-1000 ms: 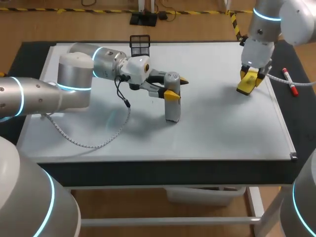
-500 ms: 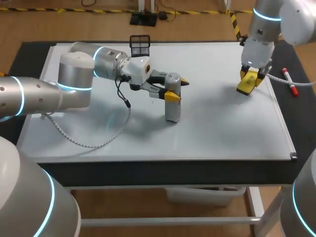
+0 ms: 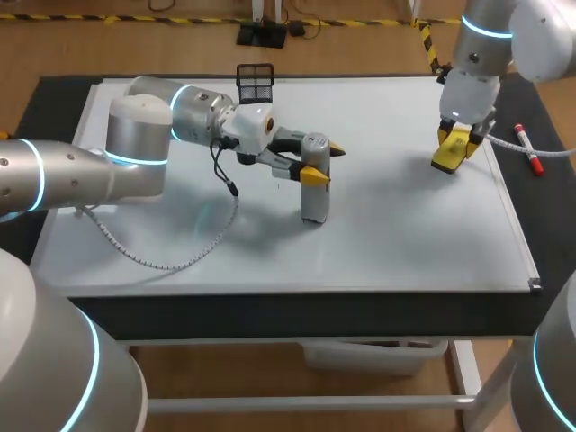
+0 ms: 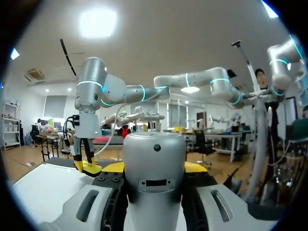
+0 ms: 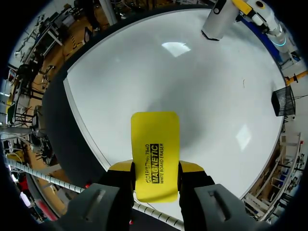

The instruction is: Pick up the inspection probe, press it on each red-marked spot on the whiteboard one by one, put down the probe, pick up the eraser, and wipe off all the red marks.

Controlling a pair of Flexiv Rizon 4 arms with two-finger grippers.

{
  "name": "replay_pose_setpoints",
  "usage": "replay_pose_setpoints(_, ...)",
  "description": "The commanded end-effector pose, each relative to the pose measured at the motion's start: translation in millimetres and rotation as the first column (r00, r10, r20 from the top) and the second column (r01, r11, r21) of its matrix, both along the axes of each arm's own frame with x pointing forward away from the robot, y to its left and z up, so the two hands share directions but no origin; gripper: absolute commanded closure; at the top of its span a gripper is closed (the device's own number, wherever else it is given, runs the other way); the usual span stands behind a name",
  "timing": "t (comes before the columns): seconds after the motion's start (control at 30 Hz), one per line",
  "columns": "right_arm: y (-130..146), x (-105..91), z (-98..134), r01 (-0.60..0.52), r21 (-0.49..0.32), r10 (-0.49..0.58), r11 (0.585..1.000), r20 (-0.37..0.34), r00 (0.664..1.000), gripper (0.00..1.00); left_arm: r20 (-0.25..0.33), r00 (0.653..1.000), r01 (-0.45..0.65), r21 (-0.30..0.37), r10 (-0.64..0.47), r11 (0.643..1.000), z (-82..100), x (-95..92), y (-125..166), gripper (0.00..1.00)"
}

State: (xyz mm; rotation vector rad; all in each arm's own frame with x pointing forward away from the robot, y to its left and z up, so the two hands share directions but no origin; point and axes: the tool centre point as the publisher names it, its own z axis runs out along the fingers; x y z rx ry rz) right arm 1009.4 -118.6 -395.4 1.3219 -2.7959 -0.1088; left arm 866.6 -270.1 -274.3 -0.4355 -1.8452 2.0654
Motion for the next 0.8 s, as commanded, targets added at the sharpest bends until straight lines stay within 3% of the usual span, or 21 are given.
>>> replay_pose_setpoints(0.03,-0.4,0.1,0.9,-0.002,-0.004,0.002,1.000,0.000,1.000,1.00,0.012,1.000,-0.004,-0.006,0.004,1.000,10.0,3.5,2.9,1.00)
replay_pose_setpoints(0.4,-0.4,0.1,0.9,-0.002,-0.004,0.002,1.000,0.000,1.000,1.00,0.061,0.997,-0.051,0.008,0.051,0.999,34.9,30.1,19.7,1.00)
replay_pose_setpoints(0.8,-0.4,0.1,0.9,-0.002,-0.004,0.002,1.000,0.000,1.000,1.00,0.076,0.982,-0.175,0.006,0.174,0.985,61.6,75.3,69.5,1.00)
